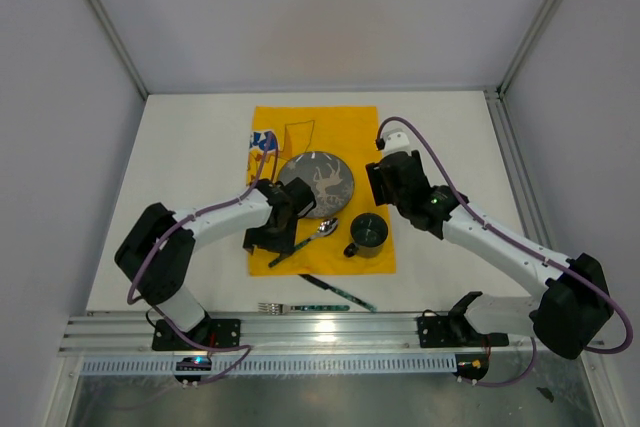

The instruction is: Set the dinner table for one person

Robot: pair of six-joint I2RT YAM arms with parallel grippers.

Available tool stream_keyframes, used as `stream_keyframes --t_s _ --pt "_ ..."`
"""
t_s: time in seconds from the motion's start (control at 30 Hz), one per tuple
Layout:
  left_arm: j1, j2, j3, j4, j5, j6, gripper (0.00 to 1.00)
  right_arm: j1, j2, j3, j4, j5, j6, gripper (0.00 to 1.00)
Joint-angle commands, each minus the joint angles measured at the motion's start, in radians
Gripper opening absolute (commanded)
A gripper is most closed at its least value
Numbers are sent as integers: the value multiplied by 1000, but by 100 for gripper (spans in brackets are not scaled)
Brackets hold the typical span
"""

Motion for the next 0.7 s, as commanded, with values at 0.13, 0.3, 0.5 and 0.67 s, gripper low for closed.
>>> stream_keyframes --t_s 0.13,0.3,0.5,0.67 --pt "-5 -20 0 0 13 -36 69 -4 3 14 45 4 18 73" --pt "-7 -2 -9 43 26 -35 69 -4 9 15 46 3 19 73" --pt "-9 35 -17 59 23 -39 68 -5 9 17 45 10 12 73" --pt "-9 52 -6 36 -10 -28 68 -4 6 11 48 14 12 73"
